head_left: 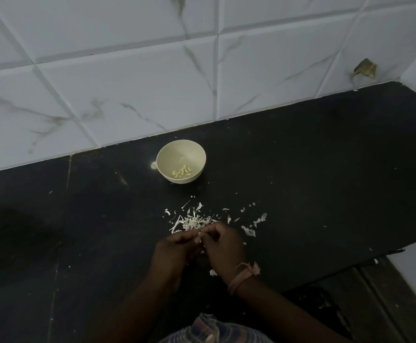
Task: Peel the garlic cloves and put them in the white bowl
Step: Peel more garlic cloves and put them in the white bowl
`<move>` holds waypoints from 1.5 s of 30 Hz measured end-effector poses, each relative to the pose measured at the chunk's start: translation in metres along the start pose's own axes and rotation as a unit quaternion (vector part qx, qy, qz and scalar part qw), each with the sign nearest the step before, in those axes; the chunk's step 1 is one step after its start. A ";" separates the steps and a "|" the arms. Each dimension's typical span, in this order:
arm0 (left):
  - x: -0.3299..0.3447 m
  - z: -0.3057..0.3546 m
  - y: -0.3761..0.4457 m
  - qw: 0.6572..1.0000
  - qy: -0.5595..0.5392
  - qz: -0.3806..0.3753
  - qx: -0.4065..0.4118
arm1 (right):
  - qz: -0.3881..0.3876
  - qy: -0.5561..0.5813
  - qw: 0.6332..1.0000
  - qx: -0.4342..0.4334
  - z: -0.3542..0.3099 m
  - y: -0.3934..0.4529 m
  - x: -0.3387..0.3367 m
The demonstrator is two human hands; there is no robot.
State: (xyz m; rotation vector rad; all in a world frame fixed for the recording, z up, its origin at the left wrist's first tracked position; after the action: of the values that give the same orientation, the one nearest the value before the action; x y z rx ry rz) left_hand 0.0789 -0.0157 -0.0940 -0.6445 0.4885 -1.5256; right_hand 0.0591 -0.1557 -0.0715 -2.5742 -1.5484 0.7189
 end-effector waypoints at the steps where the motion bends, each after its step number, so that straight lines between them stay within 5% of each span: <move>1: 0.000 0.004 -0.002 1.000 0.009 0.000 0.017 | 0.003 0.006 1.000 0.006 -0.002 0.001 0.000; 15: -0.008 0.071 -0.019 0.964 0.171 0.046 0.201 | -0.047 0.164 0.984 0.055 -0.021 0.004 0.007; 25: 0.004 0.078 -0.015 0.962 0.195 0.007 0.193 | -0.038 0.130 0.991 0.008 -0.027 0.008 -0.004; 32: 0.000 0.093 -0.018 0.931 0.270 0.040 0.244 | -0.029 0.050 0.997 -0.047 -0.036 0.010 -0.004; 45: -0.002 0.103 -0.031 0.911 0.233 0.050 0.336 | -0.024 0.084 0.995 -0.057 -0.053 0.011 -0.004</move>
State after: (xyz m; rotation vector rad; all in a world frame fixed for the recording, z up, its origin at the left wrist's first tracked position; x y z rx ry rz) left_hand 0.1237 -0.0032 0.0028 0.2874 0.3059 -1.6175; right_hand 0.0881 -0.1546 -0.0255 -2.5883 -1.6352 0.4071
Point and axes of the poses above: each hand's wrist, its own y-axis towards the middle knuckle, its own x-axis out of the palm, z = x × y, the point moved 10 cm from there along y, towards the middle knuckle, and after that the axes turned 7 degrees about z, right-handed, at the moved point
